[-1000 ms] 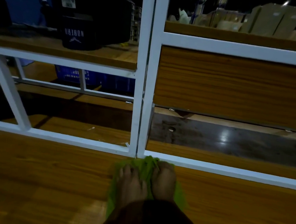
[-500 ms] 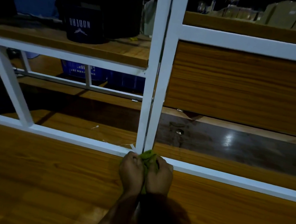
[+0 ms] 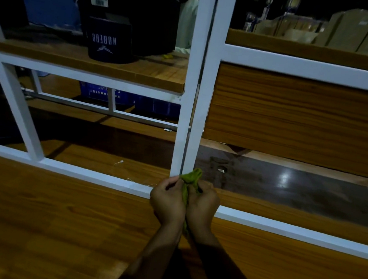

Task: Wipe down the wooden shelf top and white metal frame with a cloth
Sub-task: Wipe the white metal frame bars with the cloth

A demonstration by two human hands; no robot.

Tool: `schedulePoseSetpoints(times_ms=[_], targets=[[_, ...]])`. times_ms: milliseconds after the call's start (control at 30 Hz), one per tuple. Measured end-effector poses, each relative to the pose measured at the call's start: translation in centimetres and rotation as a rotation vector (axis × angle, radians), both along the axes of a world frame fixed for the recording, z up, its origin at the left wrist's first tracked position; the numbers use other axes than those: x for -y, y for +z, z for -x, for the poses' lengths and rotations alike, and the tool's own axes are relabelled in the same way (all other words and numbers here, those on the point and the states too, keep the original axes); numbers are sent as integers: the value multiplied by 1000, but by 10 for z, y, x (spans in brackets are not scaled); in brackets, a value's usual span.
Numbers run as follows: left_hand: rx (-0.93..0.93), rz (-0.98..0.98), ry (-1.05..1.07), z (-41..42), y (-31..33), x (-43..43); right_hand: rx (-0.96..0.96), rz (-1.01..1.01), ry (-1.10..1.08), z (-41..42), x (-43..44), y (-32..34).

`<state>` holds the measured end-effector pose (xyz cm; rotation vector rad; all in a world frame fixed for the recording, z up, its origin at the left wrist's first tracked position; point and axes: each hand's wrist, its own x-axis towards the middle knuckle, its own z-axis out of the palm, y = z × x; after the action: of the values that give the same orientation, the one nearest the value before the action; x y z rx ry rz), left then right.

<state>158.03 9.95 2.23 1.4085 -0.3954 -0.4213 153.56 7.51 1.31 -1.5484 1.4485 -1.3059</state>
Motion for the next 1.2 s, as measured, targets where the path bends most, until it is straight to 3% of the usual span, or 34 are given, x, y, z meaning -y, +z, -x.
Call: schedulePoseSetpoints(times_ms=[267, 467, 633, 767, 933, 1200], targets=[[280, 221, 70, -2, 82, 10, 24, 282, 39, -1, 15, 79], [407, 272, 78, -3, 66, 14, 31, 373, 70, -1, 17, 65], [393, 130, -3, -3, 7, 6, -14, 214, 106, 1, 9, 3], [303, -70, -56, -2, -49, 2, -287, 15, 102, 5, 6, -50], [170, -159, -26, 5, -59, 0, -405, -35, 96, 6, 3, -53], [200, -3, -7, -6, 8, -3, -113, 176, -6, -5, -6, 6]])
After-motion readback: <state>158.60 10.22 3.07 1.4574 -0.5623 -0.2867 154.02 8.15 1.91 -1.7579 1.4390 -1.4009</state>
